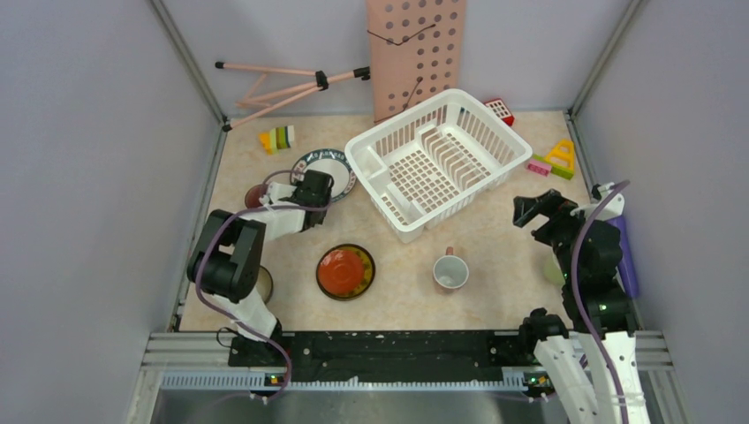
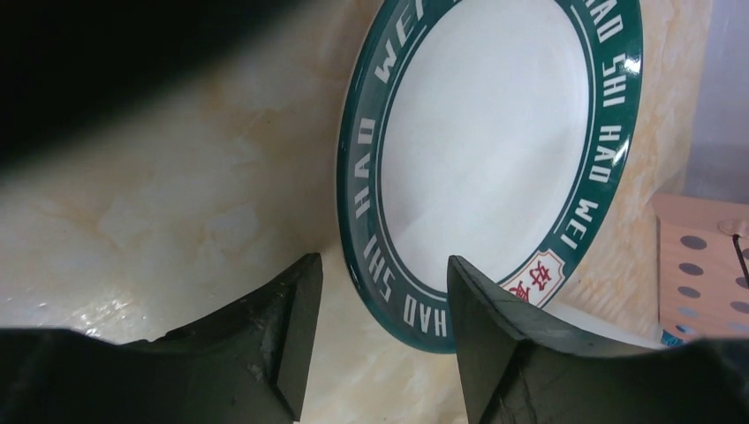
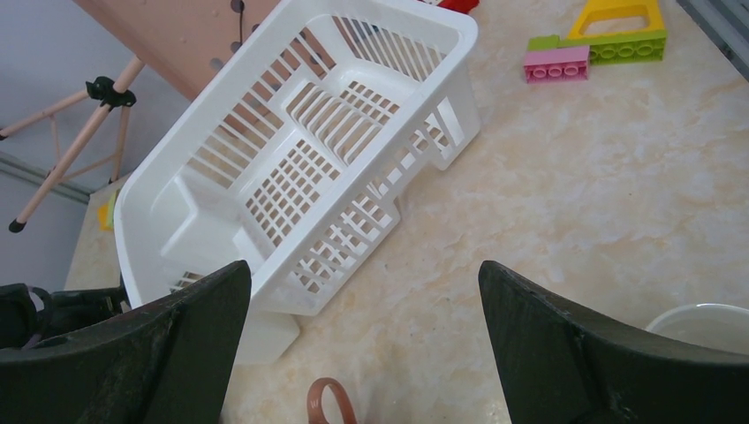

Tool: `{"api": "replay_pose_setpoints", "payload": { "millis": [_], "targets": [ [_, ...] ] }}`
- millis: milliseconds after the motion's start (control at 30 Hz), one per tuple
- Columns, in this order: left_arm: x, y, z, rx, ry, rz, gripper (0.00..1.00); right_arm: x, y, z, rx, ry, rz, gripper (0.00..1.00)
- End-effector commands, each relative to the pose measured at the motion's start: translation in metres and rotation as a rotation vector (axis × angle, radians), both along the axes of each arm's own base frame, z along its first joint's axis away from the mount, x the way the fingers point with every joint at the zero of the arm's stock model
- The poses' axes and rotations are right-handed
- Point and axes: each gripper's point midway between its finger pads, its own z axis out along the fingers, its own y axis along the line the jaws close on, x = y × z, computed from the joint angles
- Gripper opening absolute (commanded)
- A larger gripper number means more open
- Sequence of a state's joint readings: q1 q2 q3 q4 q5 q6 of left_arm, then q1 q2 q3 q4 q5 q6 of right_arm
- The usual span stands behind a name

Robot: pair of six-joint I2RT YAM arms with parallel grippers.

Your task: Load the mixed dishes into the dish rack

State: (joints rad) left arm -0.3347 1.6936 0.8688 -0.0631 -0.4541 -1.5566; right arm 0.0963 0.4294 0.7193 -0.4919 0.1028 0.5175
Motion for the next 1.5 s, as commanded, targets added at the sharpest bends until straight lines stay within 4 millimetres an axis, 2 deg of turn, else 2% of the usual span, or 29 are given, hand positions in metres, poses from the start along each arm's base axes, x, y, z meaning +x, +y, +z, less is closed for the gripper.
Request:
{"api": "replay_pose_setpoints", "payload": {
  "millis": [0,200,300,333,433,467,533,600,633,900,1100,1300,1467],
  "targets": [
    [0.000,-0.003,-0.019,-0.016,0.045,0.014,0.57,0.005,0.004,0.021,0.006,-0.063,0.019,0.98],
    [0.009,-0.009,-0.029,-0.029,0.059,0.004,0.59,0.004,0.005,0.023,0.004,-0.065,0.021,0.98],
    [0.013,-0.014,-0.035,-0.043,0.056,-0.008,0.55,0.004,0.005,0.023,0.003,-0.064,0.021,0.98],
    [0.015,-0.014,-0.035,-0.039,0.052,-0.009,0.49,0.004,0.005,0.023,0.003,-0.064,0.023,0.98],
    [0.018,-0.011,-0.033,-0.008,0.041,-0.017,0.17,0.004,0.006,0.025,0.004,-0.067,0.027,0.98],
    [0.018,-0.009,-0.031,0.006,0.037,-0.019,0.14,0.004,0.005,0.025,0.003,-0.067,0.027,0.98],
    [0.020,-0.004,-0.025,0.040,0.022,-0.021,0.13,0.004,0.005,0.026,0.003,-0.068,0.026,0.98],
    [0.022,0.001,-0.013,0.070,-0.001,-0.018,0.09,0.004,0.006,0.026,0.005,-0.069,0.031,0.98],
    [0.020,0.004,-0.009,0.083,-0.002,-0.015,0.00,0.004,0.006,0.026,0.005,-0.069,0.032,0.98],
    [0.011,0.023,0.041,0.170,-0.043,0.011,0.00,0.004,0.008,0.025,0.012,-0.067,0.036,0.99],
    [0.016,0.041,0.099,0.329,-0.098,-0.010,0.00,0.003,0.009,0.025,0.014,-0.066,0.042,0.98],
    [0.025,0.041,0.150,0.445,-0.160,-0.111,0.00,0.003,0.010,0.024,0.017,-0.067,0.050,0.98],
    [0.022,0.045,0.175,0.538,-0.172,-0.169,0.00,0.005,0.014,0.019,0.019,-0.046,0.068,0.98]
  ]
}}
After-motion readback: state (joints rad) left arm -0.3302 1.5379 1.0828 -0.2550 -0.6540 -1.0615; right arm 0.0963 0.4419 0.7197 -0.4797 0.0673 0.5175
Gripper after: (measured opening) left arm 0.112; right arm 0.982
